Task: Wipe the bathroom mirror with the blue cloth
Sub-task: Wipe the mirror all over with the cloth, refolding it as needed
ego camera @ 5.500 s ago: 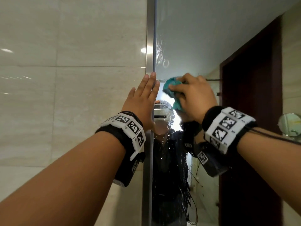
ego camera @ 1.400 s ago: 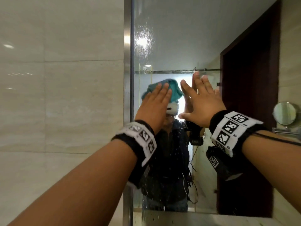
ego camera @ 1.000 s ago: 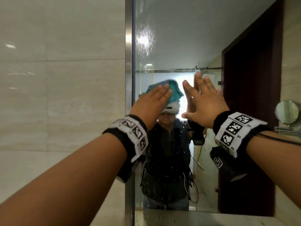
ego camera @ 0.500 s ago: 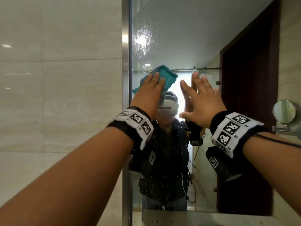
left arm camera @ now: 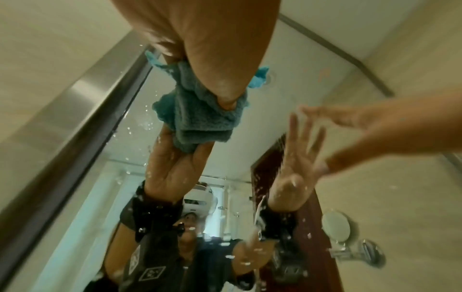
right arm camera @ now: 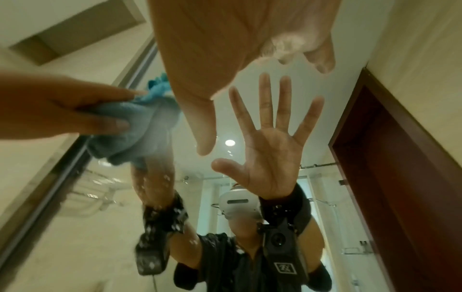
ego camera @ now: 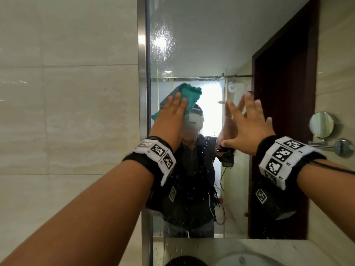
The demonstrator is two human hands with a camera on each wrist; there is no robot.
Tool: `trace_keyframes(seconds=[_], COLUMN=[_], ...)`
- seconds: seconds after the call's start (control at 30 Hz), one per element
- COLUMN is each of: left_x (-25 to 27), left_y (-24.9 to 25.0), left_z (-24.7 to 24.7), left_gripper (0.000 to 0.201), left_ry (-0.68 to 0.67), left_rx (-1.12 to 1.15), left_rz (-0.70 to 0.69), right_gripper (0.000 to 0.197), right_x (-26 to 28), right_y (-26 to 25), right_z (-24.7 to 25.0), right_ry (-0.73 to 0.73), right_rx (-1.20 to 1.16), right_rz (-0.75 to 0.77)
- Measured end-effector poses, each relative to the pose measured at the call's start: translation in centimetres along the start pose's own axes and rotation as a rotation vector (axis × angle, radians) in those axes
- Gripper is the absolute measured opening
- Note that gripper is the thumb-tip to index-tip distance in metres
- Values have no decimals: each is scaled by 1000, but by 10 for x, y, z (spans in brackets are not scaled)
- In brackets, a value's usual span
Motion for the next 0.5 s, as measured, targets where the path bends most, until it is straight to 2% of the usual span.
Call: trace_keyframes(seconds=[0.07,0.13,0.2,0.3,0.4,0.43,0.5], left_x=[4,16,27,10,-8,-6,12], left_y=[14,44,59,52,29,29,47], left_z=[-8,-33,-55,-44,-17,-18,-34], left_gripper=[77,73,76,82,86,84,77], left_ry=[17,-51,-149,-120,-22,-16,-63], left_rx=[37,-3,-81,-213,-119,-93,-133], left_rz=[-57,-200,-279,-304,-134,-124,-224], right_gripper=[124,123,121,121,124,124,120], right_x=[2,1,2,1,1,1,1], right_y=[4,4,3,4,5,5,5], right_z=[-7,-8,-7,-7,-8,-8,-7], right_ry=[-20,-9,-12,-9,-5,-3,-2], right_rx=[-13,-22,-23,-32,-49,-51,-51], right_rz=[6,10,14,22,21,18,22])
Point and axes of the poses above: each hand's wrist, its own x-axis away from the middle knuckle, its own z-axis out of the back of the hand, y = z × x, the point moved 8 cm from there along -x, towards the middle knuckle, and after that the axes turned 1 degree about -z, right-handed, at the moved point
